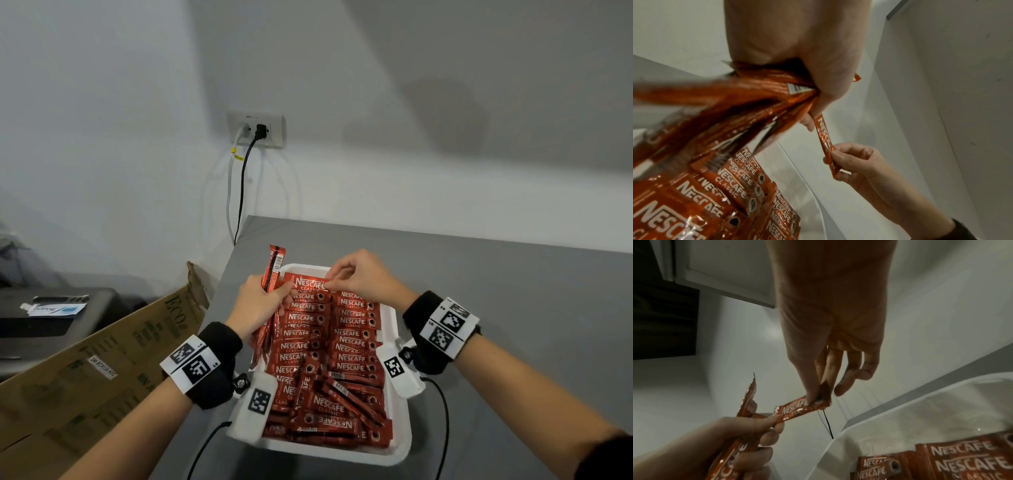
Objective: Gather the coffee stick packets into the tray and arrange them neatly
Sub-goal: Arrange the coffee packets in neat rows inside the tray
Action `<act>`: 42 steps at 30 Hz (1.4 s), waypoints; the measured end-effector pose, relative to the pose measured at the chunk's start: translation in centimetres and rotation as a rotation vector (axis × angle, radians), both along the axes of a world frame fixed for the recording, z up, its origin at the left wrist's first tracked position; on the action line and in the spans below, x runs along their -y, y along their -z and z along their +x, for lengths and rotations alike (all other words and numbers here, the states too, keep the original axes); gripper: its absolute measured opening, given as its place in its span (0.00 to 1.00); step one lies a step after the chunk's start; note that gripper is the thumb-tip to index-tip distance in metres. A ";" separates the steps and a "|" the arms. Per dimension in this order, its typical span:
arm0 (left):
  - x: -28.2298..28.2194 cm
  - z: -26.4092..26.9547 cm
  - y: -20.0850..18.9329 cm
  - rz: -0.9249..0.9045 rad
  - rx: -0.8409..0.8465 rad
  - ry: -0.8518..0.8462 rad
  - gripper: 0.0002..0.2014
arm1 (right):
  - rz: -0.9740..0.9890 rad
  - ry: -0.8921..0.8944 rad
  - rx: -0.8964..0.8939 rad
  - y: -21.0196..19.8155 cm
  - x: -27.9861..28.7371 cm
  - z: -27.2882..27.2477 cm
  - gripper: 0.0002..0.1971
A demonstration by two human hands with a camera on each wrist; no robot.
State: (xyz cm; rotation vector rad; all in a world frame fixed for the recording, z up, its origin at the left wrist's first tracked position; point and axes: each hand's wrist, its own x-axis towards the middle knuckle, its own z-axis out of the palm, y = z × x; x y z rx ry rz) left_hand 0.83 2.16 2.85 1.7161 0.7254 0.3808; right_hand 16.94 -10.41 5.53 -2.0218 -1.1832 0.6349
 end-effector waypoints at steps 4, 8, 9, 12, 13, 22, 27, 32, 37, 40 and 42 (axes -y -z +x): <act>0.5 0.3 0.3 0.059 -0.050 0.048 0.09 | -0.082 -0.013 0.051 -0.1 0.8 0.7 0.06; 0.3 0.4 0.6 0.040 -0.022 0.001 0.10 | -0.345 -0.010 0.142 1.4 2.6 2.2 0.07; 0.3 0.4 0.6 0.023 -0.015 -0.001 0.09 | -0.384 -0.003 0.162 2.0 3.0 2.4 0.06; 0.3 0.4 0.6 0.016 -0.018 0.011 0.08 | -0.469 -0.015 0.218 3.8 3.4 2.2 0.06; 0.4 0.5 0.6 0.018 -0.024 0.016 0.08 | -0.491 -0.032 0.233 4.1 3.4 2.0 0.06; 0.5 0.5 0.4 0.013 -0.014 0.043 0.08 | -0.568 -0.117 0.392 5.2 2.1 1.9 0.08; 0.5 0.5 0.6 0.006 -0.017 0.026 0.07 | -0.606 -0.147 0.480 5.4 1.5 2.0 0.06; 0.7 0.7 0.8 -0.030 0.004 -0.008 0.08 | -0.586 -0.094 0.547 5.0 1.2 1.6 0.04; 1.1 1.2 0.8 -0.097 0.089 -0.111 0.09 | -0.091 -0.108 0.000 1.7 0.3 -2.7 0.11; 1.4 1.6 0.7 -0.164 0.145 -0.165 0.09 | -0.029 -0.183 -0.103 1.7 -0.3 -5.2 0.04; 1.4 1.5 0.7 -0.197 0.156 -0.185 0.10 | 0.012 -0.127 -0.105 2.2 -0.6 -5.2 0.08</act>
